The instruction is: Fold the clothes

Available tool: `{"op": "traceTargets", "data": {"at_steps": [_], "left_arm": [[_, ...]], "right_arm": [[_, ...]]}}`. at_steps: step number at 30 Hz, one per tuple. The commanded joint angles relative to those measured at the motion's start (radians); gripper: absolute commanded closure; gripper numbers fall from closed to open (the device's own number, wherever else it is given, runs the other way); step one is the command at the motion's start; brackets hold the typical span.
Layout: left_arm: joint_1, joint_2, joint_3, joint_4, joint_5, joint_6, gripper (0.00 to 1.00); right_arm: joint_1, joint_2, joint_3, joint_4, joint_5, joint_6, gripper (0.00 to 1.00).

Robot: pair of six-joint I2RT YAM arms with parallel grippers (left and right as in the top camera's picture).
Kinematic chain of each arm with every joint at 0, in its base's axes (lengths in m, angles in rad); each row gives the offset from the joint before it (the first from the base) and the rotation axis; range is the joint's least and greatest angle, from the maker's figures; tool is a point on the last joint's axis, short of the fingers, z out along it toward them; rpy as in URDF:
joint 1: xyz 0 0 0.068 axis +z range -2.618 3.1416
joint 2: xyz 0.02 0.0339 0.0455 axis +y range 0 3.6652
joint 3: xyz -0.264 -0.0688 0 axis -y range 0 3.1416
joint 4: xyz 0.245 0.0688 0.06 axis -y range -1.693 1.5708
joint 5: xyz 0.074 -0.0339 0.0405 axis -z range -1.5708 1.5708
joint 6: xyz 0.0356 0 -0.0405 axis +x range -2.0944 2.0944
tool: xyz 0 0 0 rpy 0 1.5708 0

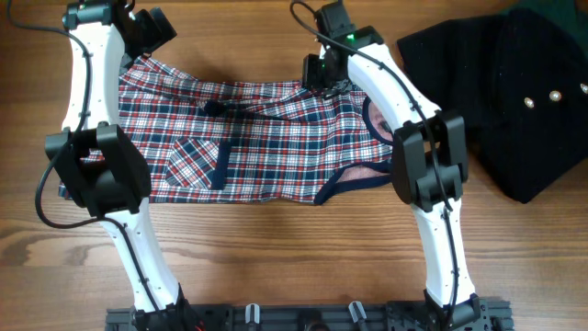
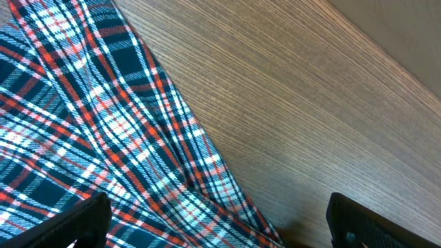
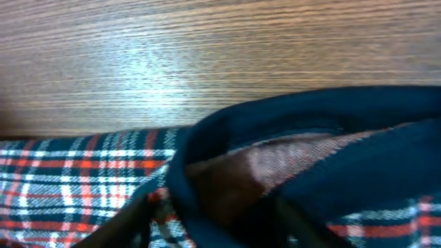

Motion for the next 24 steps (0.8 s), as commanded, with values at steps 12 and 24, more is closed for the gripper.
{"op": "traceTargets", "data": {"at_steps": [12,24], "left_arm": [[-0.002,-0.026,0.017,-0.001,-0.036,0.035,0.01],[-0.011,-0.026,0.017,-0.001,-0.036,0.035,0.0]], "right_arm": [[0.005,0.027,0.01,0.049,0.053,-0.084,0.96],[-0.132,0.025,0.084,0.391,0.093,-0.093,0.96]]}}
